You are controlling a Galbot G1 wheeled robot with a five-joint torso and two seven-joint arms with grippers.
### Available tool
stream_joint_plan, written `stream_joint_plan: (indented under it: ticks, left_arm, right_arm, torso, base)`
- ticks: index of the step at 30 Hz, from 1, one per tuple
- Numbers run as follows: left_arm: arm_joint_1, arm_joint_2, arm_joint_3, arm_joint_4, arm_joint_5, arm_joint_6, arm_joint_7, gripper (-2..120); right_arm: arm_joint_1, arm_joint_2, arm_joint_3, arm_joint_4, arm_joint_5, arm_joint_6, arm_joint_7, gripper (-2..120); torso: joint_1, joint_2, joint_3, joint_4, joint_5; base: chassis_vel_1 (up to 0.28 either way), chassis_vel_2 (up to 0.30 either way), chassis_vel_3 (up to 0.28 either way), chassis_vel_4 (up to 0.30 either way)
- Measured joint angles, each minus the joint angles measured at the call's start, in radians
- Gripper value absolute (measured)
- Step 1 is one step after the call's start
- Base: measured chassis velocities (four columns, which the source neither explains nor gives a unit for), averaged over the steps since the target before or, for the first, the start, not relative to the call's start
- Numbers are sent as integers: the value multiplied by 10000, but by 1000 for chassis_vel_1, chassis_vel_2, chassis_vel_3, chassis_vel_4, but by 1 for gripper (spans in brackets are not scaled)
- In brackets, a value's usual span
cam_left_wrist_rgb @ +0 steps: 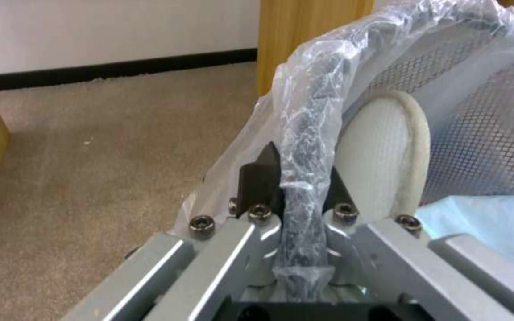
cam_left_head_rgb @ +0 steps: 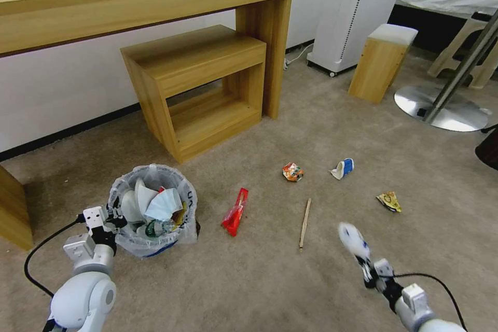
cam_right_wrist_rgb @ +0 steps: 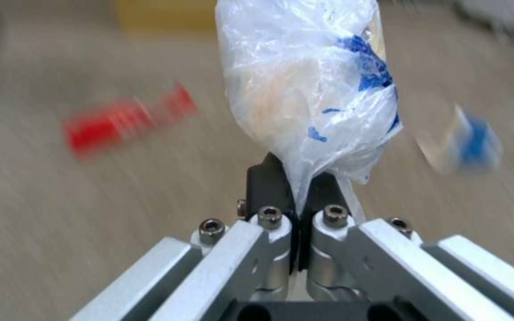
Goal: Pick up the trash bin and place the garbage on the floor into it.
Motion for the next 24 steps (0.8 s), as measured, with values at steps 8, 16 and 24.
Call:
stream_joint_plan:
  ticks: [8,16,24]
  left_arm:
    - [17,5,71,38,17,41,4,2]
    - [-182,237,600,87,-11,205,146,2]
    - [80,283,725,-515,-260,539,217,2]
  right_arm:
    - [1714,-312,-1078,977,1538,1225,-1974,0]
    - [4999,-1047,-3391,1842,2951,566,-2382,0]
    - [9070,-498,-7278,1132,3725,222,-2325,0]
  torso:
    - [0,0,0,0,3]
    - [1,0,1,-5,1]
    - [1,-1,1,4,2]
  base:
    - [0,0,0,0]
    - [0,0,0,0]
    - [0,0,0,0]
